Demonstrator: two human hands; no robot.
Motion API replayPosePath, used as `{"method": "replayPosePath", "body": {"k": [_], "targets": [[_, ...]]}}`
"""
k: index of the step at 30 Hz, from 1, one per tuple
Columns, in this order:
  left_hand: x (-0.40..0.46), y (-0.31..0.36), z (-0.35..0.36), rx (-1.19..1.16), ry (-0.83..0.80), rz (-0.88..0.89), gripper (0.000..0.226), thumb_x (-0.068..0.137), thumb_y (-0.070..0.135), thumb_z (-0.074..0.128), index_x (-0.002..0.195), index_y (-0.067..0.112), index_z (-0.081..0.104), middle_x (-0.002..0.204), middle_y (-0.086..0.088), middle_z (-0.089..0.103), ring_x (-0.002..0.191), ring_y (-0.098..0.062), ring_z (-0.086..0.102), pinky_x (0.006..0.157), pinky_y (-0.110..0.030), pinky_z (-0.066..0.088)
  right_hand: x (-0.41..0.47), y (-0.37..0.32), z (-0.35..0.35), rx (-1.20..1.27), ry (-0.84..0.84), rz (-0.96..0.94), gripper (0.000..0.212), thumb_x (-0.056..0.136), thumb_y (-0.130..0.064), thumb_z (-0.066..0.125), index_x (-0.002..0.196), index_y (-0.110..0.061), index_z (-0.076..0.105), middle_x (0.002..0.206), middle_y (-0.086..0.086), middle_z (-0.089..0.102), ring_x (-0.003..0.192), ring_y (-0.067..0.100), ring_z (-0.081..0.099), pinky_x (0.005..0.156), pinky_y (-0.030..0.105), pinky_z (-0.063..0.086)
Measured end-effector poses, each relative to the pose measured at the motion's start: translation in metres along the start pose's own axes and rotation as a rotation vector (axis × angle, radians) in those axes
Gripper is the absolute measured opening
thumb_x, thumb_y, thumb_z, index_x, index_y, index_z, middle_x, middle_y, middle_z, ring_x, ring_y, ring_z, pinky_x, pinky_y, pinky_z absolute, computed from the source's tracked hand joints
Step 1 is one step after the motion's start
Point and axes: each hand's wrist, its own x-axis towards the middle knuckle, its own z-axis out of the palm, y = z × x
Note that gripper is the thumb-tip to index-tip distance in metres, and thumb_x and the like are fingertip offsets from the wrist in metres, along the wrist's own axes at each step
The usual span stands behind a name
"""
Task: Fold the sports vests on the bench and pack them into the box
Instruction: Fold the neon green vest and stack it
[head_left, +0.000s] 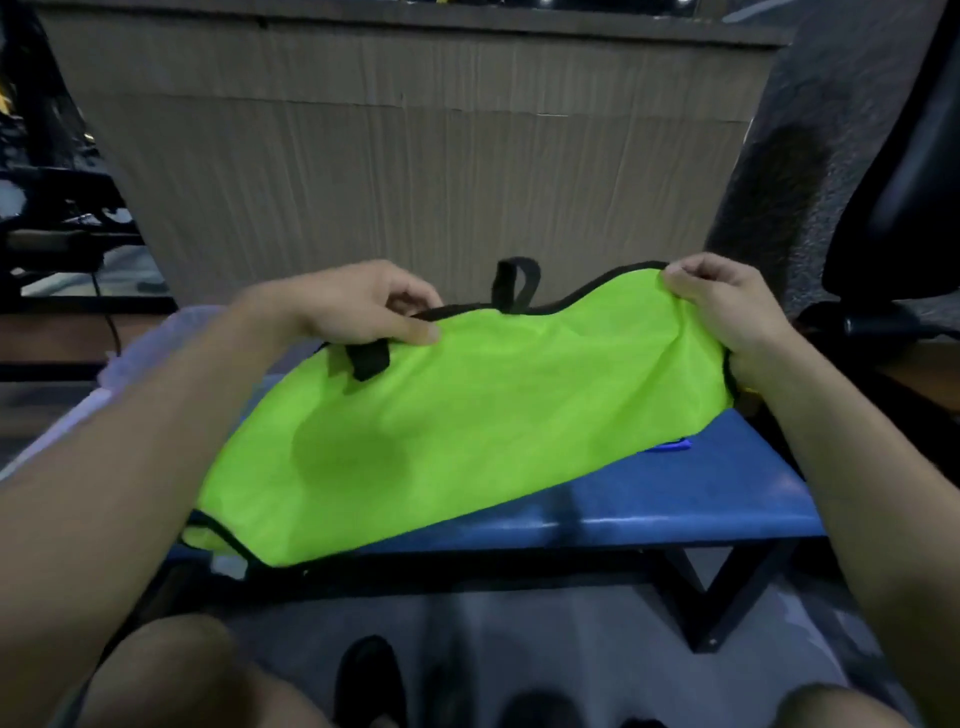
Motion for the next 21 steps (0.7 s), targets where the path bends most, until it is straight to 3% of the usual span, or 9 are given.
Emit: {"method": "replayPosePath", "body": {"k": [5, 8, 11, 15, 17, 19, 21], "targets": [[0.121, -0.043, 0.118, 0.331, -0.085, -0.052, 0.025, 0.093, 0.024, 0.072, 0.117, 0.018, 0.070, 0.111, -0.001, 0.069, 0.095, -0.015, 0.058, 0.074, -0.024, 0.038, 0.018, 0.085, -0.062, -0.245, 0.109, 0.149, 0.020, 0.093, -0.012, 0.071, 0.075, -0.022, 0.068, 0.077, 0.000, 0.063, 0.082, 0.018, 0.056, 0.080, 0.032, 0.043], [0.156, -0.063, 0.176, 0.337, -0.091, -0.047, 0.019, 0.093, 0.019, 0.070, 0.112, 0.017, 0.070, 0.109, 0.002, 0.065, 0.101, -0.018, 0.059, 0.080, -0.026, 0.040, 0.020, 0.131, -0.083, -0.387, 0.077, 0.176, 0.018, 0.093, -0.013, 0.073, 0.076, -0.020, 0.067, 0.080, 0.007, 0.063, 0.083, 0.023, 0.055, 0.077, 0.033, 0.042], [0.172, -0.080, 0.207, 0.344, -0.084, -0.079, 0.015, 0.092, 0.020, 0.071, 0.107, 0.017, 0.069, 0.105, 0.000, 0.066, 0.100, -0.023, 0.061, 0.084, -0.034, 0.048, 0.019, 0.151, -0.093, -0.495, 0.053, 0.143, 0.010, 0.091, -0.015, 0.075, 0.085, -0.012, 0.067, 0.078, 0.002, 0.063, 0.081, 0.018, 0.056, 0.070, 0.030, 0.042], [0.182, -0.096, 0.216, 0.284, -0.051, -0.133, 0.010, 0.090, 0.021, 0.073, 0.087, 0.023, 0.063, 0.084, 0.004, 0.059, 0.083, -0.020, 0.057, 0.077, -0.036, 0.048, 0.016, 0.148, -0.090, -0.359, -0.017, 0.130, 0.008, 0.092, -0.009, 0.072, 0.089, -0.006, 0.065, 0.073, -0.003, 0.060, 0.067, 0.002, 0.054, 0.061, 0.010, 0.042], [0.182, -0.098, 0.214, 0.231, -0.053, -0.157, 0.012, 0.089, 0.022, 0.074, 0.086, 0.023, 0.063, 0.080, 0.005, 0.055, 0.076, -0.018, 0.053, 0.072, -0.033, 0.045, 0.015, 0.137, -0.085, -0.262, -0.019, 0.137, 0.013, 0.092, -0.010, 0.073, 0.081, -0.011, 0.065, 0.068, -0.008, 0.061, 0.059, -0.005, 0.052, 0.060, 0.012, 0.042], [0.179, -0.098, 0.210, 0.192, -0.084, -0.176, 0.014, 0.089, 0.023, 0.076, 0.095, 0.016, 0.066, 0.082, 0.002, 0.055, 0.075, -0.017, 0.052, 0.071, -0.032, 0.044, 0.014, 0.117, -0.078, -0.170, -0.043, 0.154, 0.012, 0.091, -0.013, 0.074, 0.080, -0.014, 0.068, 0.068, -0.008, 0.065, 0.060, 0.000, 0.056, 0.060, 0.016, 0.045], [0.171, -0.092, 0.198, 0.166, -0.218, -0.182, 0.025, 0.087, 0.024, 0.079, 0.106, 0.017, 0.066, 0.090, 0.003, 0.058, 0.081, -0.017, 0.056, 0.077, -0.033, 0.049, 0.011, 0.092, -0.071, -0.086, -0.136, 0.151, 0.007, 0.090, -0.014, 0.074, 0.087, -0.010, 0.070, 0.075, 0.000, 0.070, 0.064, 0.006, 0.062, 0.062, 0.019, 0.051]]}}
